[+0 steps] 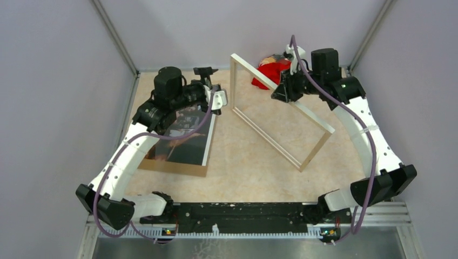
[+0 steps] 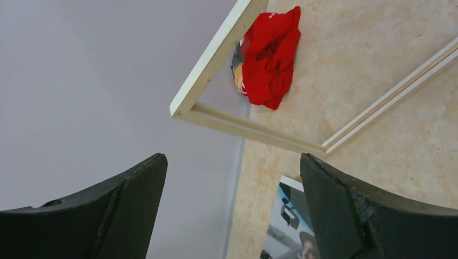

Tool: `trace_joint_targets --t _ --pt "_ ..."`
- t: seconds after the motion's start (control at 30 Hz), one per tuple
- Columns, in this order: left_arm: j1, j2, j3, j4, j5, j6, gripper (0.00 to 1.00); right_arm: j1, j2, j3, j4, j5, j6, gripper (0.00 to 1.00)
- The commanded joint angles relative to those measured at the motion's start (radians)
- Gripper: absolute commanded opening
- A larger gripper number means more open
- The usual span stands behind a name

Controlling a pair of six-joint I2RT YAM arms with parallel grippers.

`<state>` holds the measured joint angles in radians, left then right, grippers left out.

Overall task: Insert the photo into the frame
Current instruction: Turn over the photo frame at the center of the board.

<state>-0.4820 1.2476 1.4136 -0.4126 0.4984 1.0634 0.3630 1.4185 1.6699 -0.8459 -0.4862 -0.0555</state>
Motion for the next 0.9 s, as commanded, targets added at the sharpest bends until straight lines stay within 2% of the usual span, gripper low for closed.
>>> trace_joint_targets --t 0.0,0.13,0.4,0.57,0.87 --pt "0.038 -0.004 0.037 -0.017 -0.006 -0.08 0.99 -0.032 0.051 -0.001 0.034 0.016 -0.001 0.0" --pt "0.072 0.028 0.052 -0.061 -0.005 -0.12 0.99 -0.059 0.13 -0.046 0.029 0.085 -0.037 0.0" --pt "0.134 0.106 0.032 -0.054 0.0 -0.163 0.99 -0.062 0.287 -0.09 0.034 0.366 -0.149 0.0" --pt "0.165 0.149 -0.02 -0.026 0.006 -0.173 0.99 -0.061 0.376 -0.107 0.043 0.452 -0.193 0.0" --pt "0.213 0.211 -0.166 0.094 0.014 -0.154 0.99 -0.023 0.431 -0.149 0.062 0.561 -0.246 0.0"
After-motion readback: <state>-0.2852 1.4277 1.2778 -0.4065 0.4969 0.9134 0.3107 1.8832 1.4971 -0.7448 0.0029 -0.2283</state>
